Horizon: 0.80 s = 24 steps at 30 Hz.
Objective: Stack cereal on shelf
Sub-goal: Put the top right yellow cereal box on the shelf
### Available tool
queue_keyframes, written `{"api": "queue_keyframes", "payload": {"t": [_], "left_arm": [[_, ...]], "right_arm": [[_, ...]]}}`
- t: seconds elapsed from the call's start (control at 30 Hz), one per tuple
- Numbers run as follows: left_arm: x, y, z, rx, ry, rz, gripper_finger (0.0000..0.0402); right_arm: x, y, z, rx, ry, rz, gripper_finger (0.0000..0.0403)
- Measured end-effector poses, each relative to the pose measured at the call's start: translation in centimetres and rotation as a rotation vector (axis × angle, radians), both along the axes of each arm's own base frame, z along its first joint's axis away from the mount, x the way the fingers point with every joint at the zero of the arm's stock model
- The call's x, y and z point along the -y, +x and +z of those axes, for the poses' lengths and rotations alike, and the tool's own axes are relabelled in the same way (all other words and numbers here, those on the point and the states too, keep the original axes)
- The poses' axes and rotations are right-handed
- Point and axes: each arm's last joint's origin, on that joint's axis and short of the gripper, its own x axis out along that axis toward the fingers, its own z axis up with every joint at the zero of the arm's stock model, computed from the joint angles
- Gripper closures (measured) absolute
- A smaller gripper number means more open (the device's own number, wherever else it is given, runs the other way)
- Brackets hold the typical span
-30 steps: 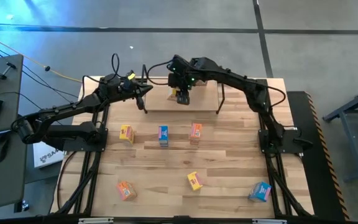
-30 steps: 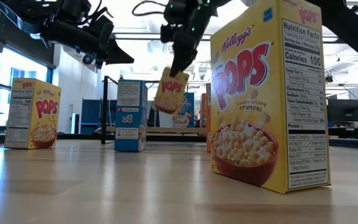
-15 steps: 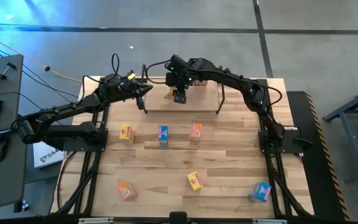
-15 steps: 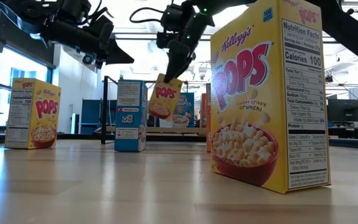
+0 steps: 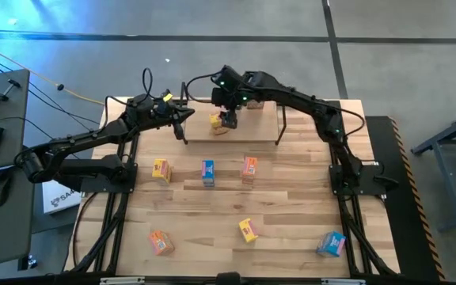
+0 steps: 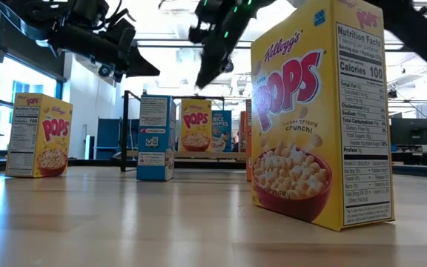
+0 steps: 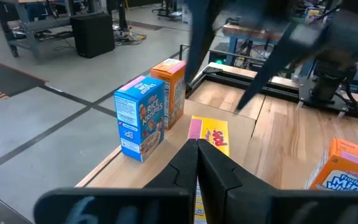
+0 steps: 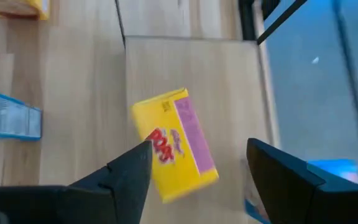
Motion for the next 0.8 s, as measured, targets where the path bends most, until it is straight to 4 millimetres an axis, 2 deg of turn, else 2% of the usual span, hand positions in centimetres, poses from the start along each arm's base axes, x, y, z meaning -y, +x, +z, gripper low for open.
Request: {"api": "queue_keyframes", "payload": {"t": [0.13, 0.27, 0.4, 0.43, 0.63, 0.8], "left_arm": [[0.1, 0.0, 0.0, 0.003, -0.005, -0.027, 0.0401], [0.6, 0.4, 0.0, 0.003, -0.005, -0.072, 0.0401], [1.4, 1.0, 0.0, -0.010, 0.024, -0.126, 0.0401], [1.6, 1.1, 0.0, -0.014, 0.033, -0.139, 0.0401], [2.2, 1.4, -0.4, -0.048, 0.036, -0.165, 0.0401], [2.0, 1.5, -1.0, -0.101, 0.028, -0.123, 0.0401]], "right_arm": [[-1.6, -2.5, 3.0, -0.022, 0.006, 0.020, 0.0202], [-1.7, -3.5, 3.4, -0.032, 0.098, 0.049, 0.0287], [-1.4, -2.6, 0.7, -0.041, 0.209, 0.111, 0.0381], [-1.4, -2.3, -0.3, -0.042, 0.237, 0.128, 0.0391], [-2.5, -1.0, -6.2, 0.011, 0.292, 0.132, 0.0384], [-3.0, -0.5, -9.4, 0.144, 0.227, 0.056, 0.0400]]}}
